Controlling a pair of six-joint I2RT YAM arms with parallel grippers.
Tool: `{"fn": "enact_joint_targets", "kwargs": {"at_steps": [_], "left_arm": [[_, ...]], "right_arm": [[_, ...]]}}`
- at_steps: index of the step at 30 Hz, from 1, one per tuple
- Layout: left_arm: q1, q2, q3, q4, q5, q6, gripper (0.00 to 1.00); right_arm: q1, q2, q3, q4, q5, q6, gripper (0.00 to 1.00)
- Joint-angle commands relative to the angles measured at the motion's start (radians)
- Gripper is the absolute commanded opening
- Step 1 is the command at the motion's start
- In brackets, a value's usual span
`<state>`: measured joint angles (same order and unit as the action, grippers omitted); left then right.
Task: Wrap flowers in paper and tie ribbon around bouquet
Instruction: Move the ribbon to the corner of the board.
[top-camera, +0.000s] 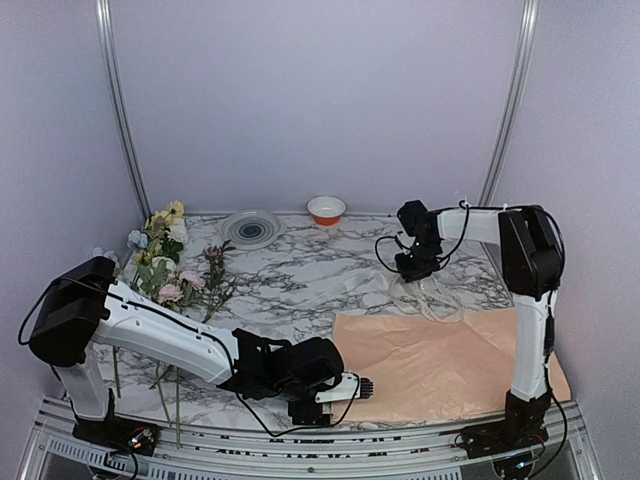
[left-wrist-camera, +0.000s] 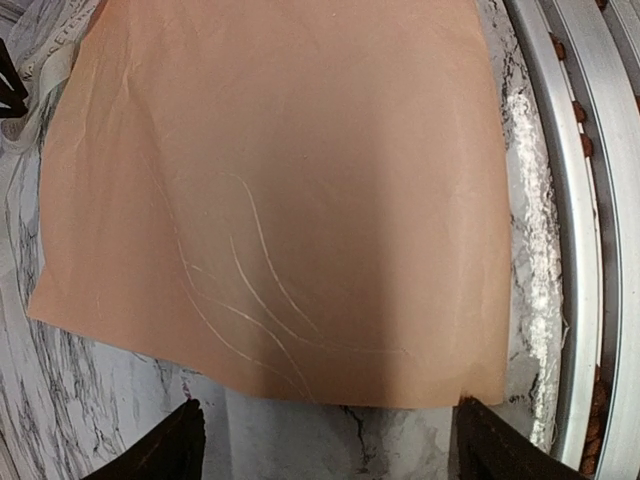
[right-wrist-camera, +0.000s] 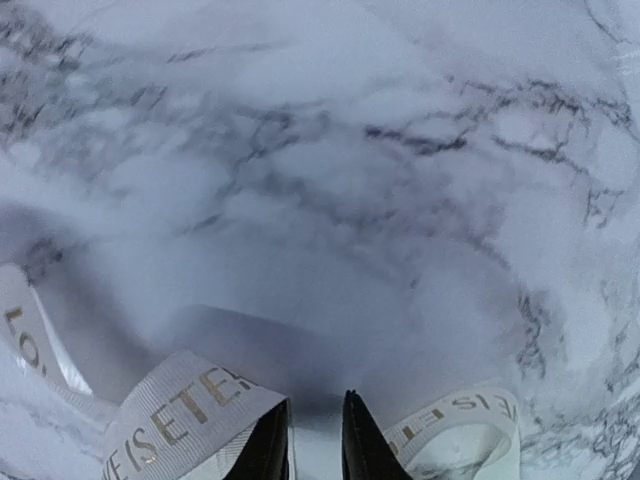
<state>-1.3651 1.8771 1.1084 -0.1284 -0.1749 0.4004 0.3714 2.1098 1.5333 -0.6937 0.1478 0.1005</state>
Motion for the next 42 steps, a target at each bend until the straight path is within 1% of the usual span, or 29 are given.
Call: {"fn": "enact_joint_targets", "kwargs": {"at_steps": [1, 3, 5, 7, 8, 10, 12, 14, 15, 16, 17, 18, 19, 21, 24, 26, 29, 31, 35, 40, 42], "left_arm": [[0.001, -0.005, 0.000, -0.004, -0.022, 0.002, 0.88], [0.000, -0.011, 0.000, -0.004, -0.021, 0.004, 0.88], [0.000, -0.019, 0.000, -0.005, -0.027, 0.007, 0.88], [0.000, -0.035, -0.002, -0.006, -0.036, 0.012, 0.88], [0.001, -0.045, -0.002, -0.006, -0.039, 0.013, 0.88], [0.006, -0.076, -0.001, -0.009, -0.053, 0.015, 0.89], [0.025, -0.114, 0.005, -0.015, -0.061, 0.001, 0.89], [0.068, -0.144, 0.031, -0.032, -0.061, -0.029, 0.90], [0.093, -0.156, 0.049, -0.045, -0.061, -0.050, 0.90], [0.119, -0.165, 0.067, -0.067, -0.062, -0.082, 0.90], [0.145, -0.171, 0.088, -0.083, -0.067, -0.107, 0.90], [0.171, -0.178, 0.108, -0.099, -0.075, -0.135, 0.90], [0.195, -0.183, 0.125, -0.112, -0.085, -0.163, 0.91], [0.247, -0.202, 0.149, -0.128, -0.098, -0.212, 0.92], [0.320, -0.225, 0.161, -0.128, -0.109, -0.278, 0.92], [0.364, -0.233, 0.171, -0.128, -0.125, -0.325, 0.93], [0.421, -0.255, 0.172, -0.120, -0.126, -0.377, 0.93], [0.440, -0.273, 0.158, -0.095, -0.124, -0.394, 0.92], [0.448, -0.284, 0.146, -0.083, -0.124, -0.384, 0.93], [0.447, -0.288, 0.144, -0.083, -0.106, -0.377, 0.93], [0.448, -0.286, 0.144, -0.082, -0.118, -0.370, 0.93]], "right_arm": [[-0.120, 0.155, 0.251, -0.046, -0.066, -0.059, 0.19], [-0.178, 0.250, 0.431, -0.072, -0.068, -0.034, 0.19], [-0.206, 0.347, 0.621, -0.134, -0.071, -0.008, 0.19], [-0.203, 0.381, 0.770, -0.189, -0.057, -0.006, 0.19], [-0.194, 0.369, 0.793, -0.195, -0.047, -0.012, 0.19], [-0.168, 0.295, 0.741, -0.165, 0.005, -0.025, 0.21], [-0.139, 0.176, 0.584, -0.106, 0.051, -0.035, 0.24], [-0.103, 0.051, 0.439, -0.054, 0.078, -0.039, 0.31], [-0.084, -0.010, 0.377, -0.033, 0.092, -0.036, 0.40], [-0.063, -0.071, 0.310, -0.018, 0.112, -0.030, 0.51], [-0.043, -0.121, 0.243, -0.003, 0.127, -0.021, 0.71], [-0.020, -0.169, 0.182, 0.006, 0.133, -0.011, 0.95], [0.004, -0.207, 0.129, 0.009, 0.134, 0.001, 0.99], [0.078, -0.255, 0.044, 0.006, 0.093, 0.016, 1.00], [0.197, -0.270, -0.061, 0.030, -0.095, -0.003, 1.00], [0.267, -0.239, -0.076, 0.035, -0.165, -0.006, 1.00], [0.344, -0.151, -0.033, 0.000, -0.170, -0.021, 1.00], [0.369, -0.105, -0.005, -0.007, -0.191, -0.030, 0.97], [0.399, -0.066, 0.033, 0.008, -0.232, -0.036, 0.91], [0.410, -0.015, 0.051, 0.010, -0.226, -0.012, 0.85], [0.414, 0.005, 0.058, -0.001, -0.202, -0.004, 0.78]]}}
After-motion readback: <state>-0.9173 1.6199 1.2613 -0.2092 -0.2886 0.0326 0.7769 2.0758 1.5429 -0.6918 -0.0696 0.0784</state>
